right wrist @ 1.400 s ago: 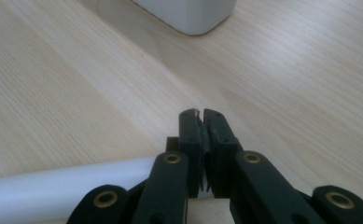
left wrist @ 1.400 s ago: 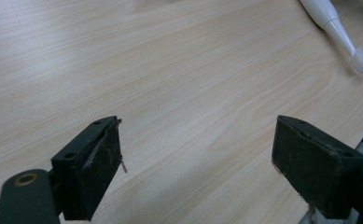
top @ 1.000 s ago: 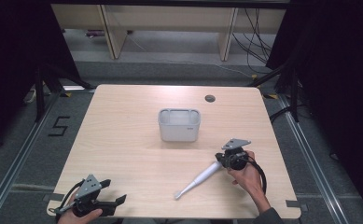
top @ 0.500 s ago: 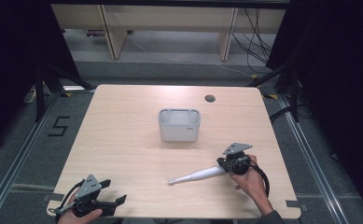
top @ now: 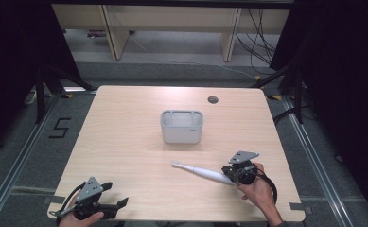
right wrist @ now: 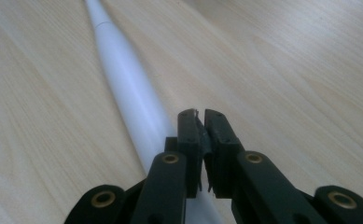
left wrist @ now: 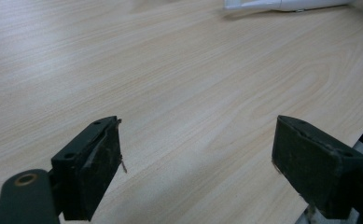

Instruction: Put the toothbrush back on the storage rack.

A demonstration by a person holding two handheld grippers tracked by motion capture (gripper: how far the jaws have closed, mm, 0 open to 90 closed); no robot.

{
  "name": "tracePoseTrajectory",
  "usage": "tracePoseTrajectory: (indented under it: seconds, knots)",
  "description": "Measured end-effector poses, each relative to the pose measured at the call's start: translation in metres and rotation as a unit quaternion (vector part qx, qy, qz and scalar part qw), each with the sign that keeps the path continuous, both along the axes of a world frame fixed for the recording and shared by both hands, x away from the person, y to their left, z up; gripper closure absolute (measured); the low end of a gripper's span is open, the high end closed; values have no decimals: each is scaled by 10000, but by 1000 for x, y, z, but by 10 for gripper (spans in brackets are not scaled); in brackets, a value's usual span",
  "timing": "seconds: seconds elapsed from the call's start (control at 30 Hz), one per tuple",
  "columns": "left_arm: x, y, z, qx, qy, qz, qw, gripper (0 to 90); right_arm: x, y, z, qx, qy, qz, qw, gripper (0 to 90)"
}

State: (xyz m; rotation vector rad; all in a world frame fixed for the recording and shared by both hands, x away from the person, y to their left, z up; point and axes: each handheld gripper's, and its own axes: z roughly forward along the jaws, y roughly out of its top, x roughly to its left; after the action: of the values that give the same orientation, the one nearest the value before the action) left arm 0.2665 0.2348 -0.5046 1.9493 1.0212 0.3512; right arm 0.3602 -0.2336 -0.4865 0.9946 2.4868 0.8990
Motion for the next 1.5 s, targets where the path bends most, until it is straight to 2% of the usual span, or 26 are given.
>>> tracePoseTrajectory:
  seconds: [0.03,0.07,0.1,0.13,0.17,0.2,0.23,0.37,0.4,0.43,0.67,0.73,0.77,0.83,0.9,0.93,1.0,1.03,1.1,1.13,1.2,1.23,1.27,1.3,1.33,1.5]
  knots:
    - [0,0,0,-4,-1,2,10000,150,-3,0,3,-26,191,-92,9998,853]
    - [0,0,0,-30,-9,-18,10000,150,-3,-1,1,-65,19,-2,10000,851]
    - [0,0,-1,-42,-11,-18,10000,149,-4,0,1,-11,15,-34,10000,850]
    - [0,0,0,-19,-5,-7,10000,150,-7,1,2,24,148,-120,9998,849]
    - [0,0,0,6,6,2,10000,150,-6,-1,2,-83,70,35,9999,848]
    - [0,0,-1,-28,-6,-15,10000,150,-8,1,1,-1,55,-59,10000,847]
    - [0,0,-1,-38,-7,-24,10000,150,-8,0,1,-48,51,79,9999,846]
    - [1,-1,-1,-108,-28,-12,9999,150,-12,0,0,-25,73,19,10000,838]
    - [1,-1,-1,-99,-26,-14,9999,150,-12,0,1,7,140,43,9999,836]
    - [0,-1,-2,-123,-28,-1,9999,149,-12,0,0,-47,61,82,9999,834]
    - [1,-1,-1,-86,-24,-17,10000,149,-14,-4,6,-110,113,40,9999,823]
    - [1,-1,-1,-73,-25,-33,10000,150,-14,-5,9,-11,49,52,10000,802]
    - [1,-1,-1,-48,-8,-31,10000,150,-13,-5,12,-39,39,77,10000,787]
    - [0,-1,-1,-32,4,-23,10000,150,-14,-5,15,2,128,-27,9999,733]
    - [0,-1,-1,-24,1,-29,10000,150,-13,-4,20,-93,171,71,9998,668]
    - [0,-1,-1,-32,4,-21,10000,150,-13,-2,22,-68,162,-2,9998,639]
    - [0,-1,-1,-22,-2,-29,10000,150,-13,1,25,-98,341,-51,9994,554]
    - [0,-1,-1,-57,-8,-12,10000,150,-10,1,27,-203,309,120,9992,530]
    - [0,-1,-1,-29,10,-5,10000,150,-10,5,30,-225,400,98,9989,494]
    - [0,-1,-1,-29,10,-5,10000,150,-10,5,30,-225,400,98,9989,494]
    - [0,-1,-1,-57,11,10,10000,150,-9,12,34,-233,588,38,9980,472]
    - [0,-1,-1,-55,13,10,10000,150,-7,14,35,-341,523,153,9979,471]
    - [0,-1,-1,-55,13,10,10000,150,-7,14,35,-341,523,153,9979,471]
    - [0,-2,-2,-89,4,23,10000,150,-5,20,36,-412,659,138,9969,451]
    - [0,-1,-2,-65,1,16,10000,150,-2,22,36,-487,597,244,9967,452]
    - [0,-1,-2,-96,14,28,9999,150,5,34,34,-670,719,396,9944,451]
